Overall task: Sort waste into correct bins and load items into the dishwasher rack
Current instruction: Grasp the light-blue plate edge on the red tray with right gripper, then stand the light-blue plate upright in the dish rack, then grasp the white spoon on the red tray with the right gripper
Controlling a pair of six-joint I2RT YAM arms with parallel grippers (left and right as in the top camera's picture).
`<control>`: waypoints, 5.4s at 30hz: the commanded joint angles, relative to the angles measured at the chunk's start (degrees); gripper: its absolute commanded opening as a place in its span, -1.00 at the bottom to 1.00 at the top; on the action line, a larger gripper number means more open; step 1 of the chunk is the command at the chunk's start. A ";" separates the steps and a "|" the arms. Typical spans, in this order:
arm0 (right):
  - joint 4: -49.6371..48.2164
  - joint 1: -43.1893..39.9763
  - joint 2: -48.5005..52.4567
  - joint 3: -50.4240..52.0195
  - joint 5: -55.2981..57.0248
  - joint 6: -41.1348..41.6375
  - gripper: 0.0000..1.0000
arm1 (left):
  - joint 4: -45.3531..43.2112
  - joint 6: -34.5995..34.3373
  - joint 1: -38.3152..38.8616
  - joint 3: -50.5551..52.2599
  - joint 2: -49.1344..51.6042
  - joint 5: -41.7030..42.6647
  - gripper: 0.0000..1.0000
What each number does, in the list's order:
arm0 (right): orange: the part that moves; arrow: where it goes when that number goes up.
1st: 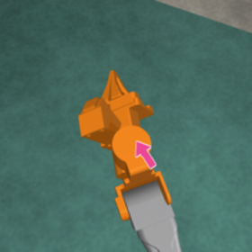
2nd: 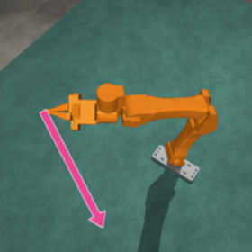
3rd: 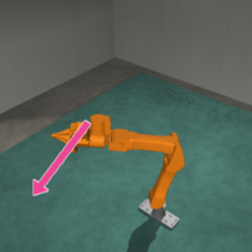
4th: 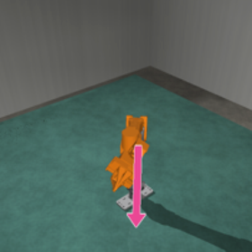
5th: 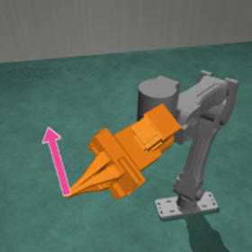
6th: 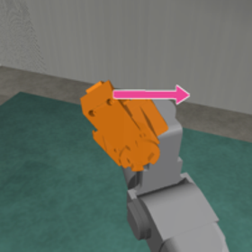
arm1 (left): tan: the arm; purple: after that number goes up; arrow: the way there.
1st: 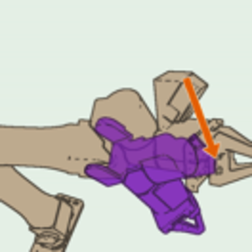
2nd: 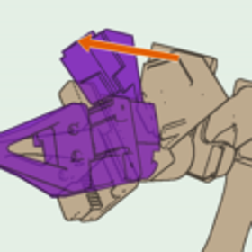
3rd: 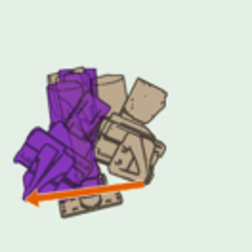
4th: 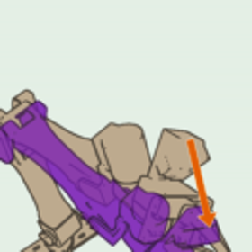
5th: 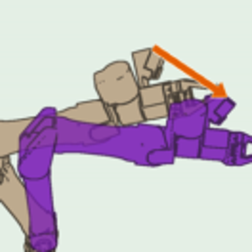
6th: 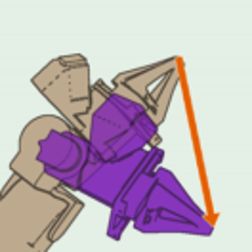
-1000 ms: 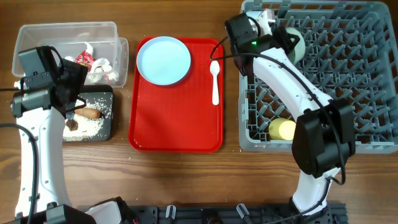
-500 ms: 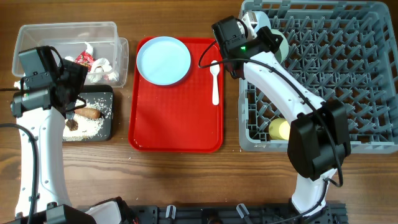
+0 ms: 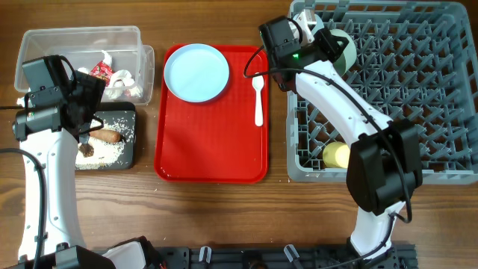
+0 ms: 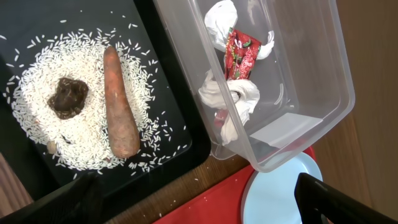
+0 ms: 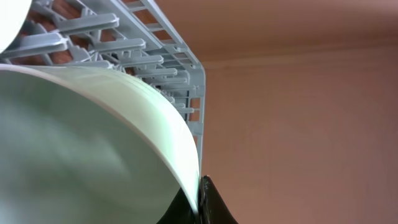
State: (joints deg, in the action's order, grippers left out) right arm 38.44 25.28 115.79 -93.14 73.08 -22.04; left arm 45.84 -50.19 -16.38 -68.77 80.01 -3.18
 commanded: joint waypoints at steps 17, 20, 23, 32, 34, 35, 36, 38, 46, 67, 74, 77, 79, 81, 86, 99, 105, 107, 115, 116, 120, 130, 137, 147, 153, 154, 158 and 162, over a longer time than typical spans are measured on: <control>2.84 10.91 3.91 -0.04 -0.68 -6.91 0.81 | -0.15 0.70 0.13 -0.35 -0.50 -0.55 0.99; 0.81 11.26 3.85 -0.07 -0.68 -6.88 0.99 | -0.15 0.70 0.13 -0.35 -0.50 -0.55 1.00; -3.34 11.58 2.47 -0.83 -4.57 -8.46 0.99 | -0.15 0.70 0.13 -0.35 -0.50 -0.55 1.00; -13.40 11.82 -8.24 -1.90 -71.01 16.87 0.74 | -0.15 0.70 0.13 -0.35 -0.50 -0.55 1.00; -15.87 11.82 -7.45 -1.07 -78.05 28.52 0.81 | -0.15 0.70 0.13 -0.35 -0.50 -0.55 1.00; -17.59 11.76 -6.51 -0.07 -76.46 39.52 0.79 | -0.15 0.70 0.13 -0.35 -0.50 -0.57 1.00; -18.43 11.78 -4.61 0.48 -71.52 50.86 0.79 | -0.15 0.70 0.13 -0.35 -0.50 -0.57 1.00; -19.10 11.89 -0.66 0.61 -65.85 61.40 0.51 | -0.15 0.70 0.13 -0.35 -0.50 -0.55 1.00; -20.81 11.45 10.25 0.61 -63.98 64.15 -0.03 | -0.15 0.70 0.13 -0.35 -0.50 -0.55 1.00; -4.87 11.43 15.72 -5.31 -72.24 61.70 -0.92 | -0.15 0.70 0.13 -0.35 -0.50 -0.55 1.00; 9.25 10.43 7.37 -14.12 -66.82 45.31 -0.91 | -0.15 0.70 0.13 -0.35 -0.50 -0.57 1.00; 15.28 9.57 -4.79 -14.23 -45.35 44.50 -0.92 | -0.15 0.70 0.13 -0.35 -0.50 -0.55 1.00; 17.29 8.72 -11.26 -14.23 -32.35 44.52 -0.91 | -0.15 0.70 0.13 -0.35 -0.50 -0.55 1.00; 18.25 6.88 -18.23 -14.21 -18.23 44.26 -0.91 | -0.15 0.70 0.13 -0.35 -0.50 -0.55 1.00; 17.11 -2.82 -23.58 -14.08 -3.61 36.54 -0.91 | -0.15 0.70 0.13 -0.35 -0.50 -0.57 1.00; 7.30 -17.00 -5.20 -11.74 -16.15 9.57 -0.91 | -0.15 0.70 0.13 -0.35 -0.50 -0.55 1.00; 6.60 -16.98 -0.85 -11.74 -20.55 9.92 -0.91 | -0.15 0.70 0.13 -0.35 -0.50 -0.55 1.00; 5.75 -16.72 -0.85 -11.74 -24.15 10.14 -0.91 | -0.15 0.70 0.13 -0.35 -0.50 -0.55 1.00; 6.93 -12.52 -5.35 -11.91 -32.96 16.22 0.99 | -0.15 0.70 0.13 -0.35 -0.50 -0.55 1.00; 7.82 -11.50 -6.67 -11.91 -37.24 16.24 1.00 | -0.15 0.70 0.13 -0.35 -0.50 -0.57 1.00; 10.49 -6.16 -11.19 -11.91 -67.60 19.52 0.99 | -0.15 0.70 0.13 -0.35 -0.50 -0.57 1.00; 8.39 2.56 -1.92 -9.05 -75.32 40.65 0.29 | -0.15 0.70 0.13 -0.35 -0.50 -0.57 1.00; 9.11 3.37 7.10 -8.76 -70.27 38.73 0.16 | -0.15 0.70 0.13 -0.35 -0.50 -0.57 1.00; 8.41 3.37 16.11 -8.72 -67.87 38.21 0.00 | -0.15 0.70 0.13 -0.35 -0.50 -0.55 1.00; 7.50 3.37 18.29 -8.72 -67.91 36.87 -0.37 | -0.15 0.70 0.13 -0.35 -0.50 -0.55 1.00; 7.69 3.37 18.38 -8.72 -67.93 36.13 -0.50 | -0.15 0.70 0.13 -0.35 -0.50 -0.57 1.00; 8.76 3.37 18.38 -8.72 -68.28 35.69 -0.81 | -0.15 0.70 0.13 -0.35 -0.50 -0.57 1.00; 9.77 3.37 18.12 -9.07 -68.37 35.56 -0.92 | -0.15 0.70 0.13 -0.35 -0.50 -0.55 1.00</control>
State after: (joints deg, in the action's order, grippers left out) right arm 46.70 28.84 131.81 -102.19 4.54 14.68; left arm 45.84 -50.19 -16.38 -68.77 80.01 -3.18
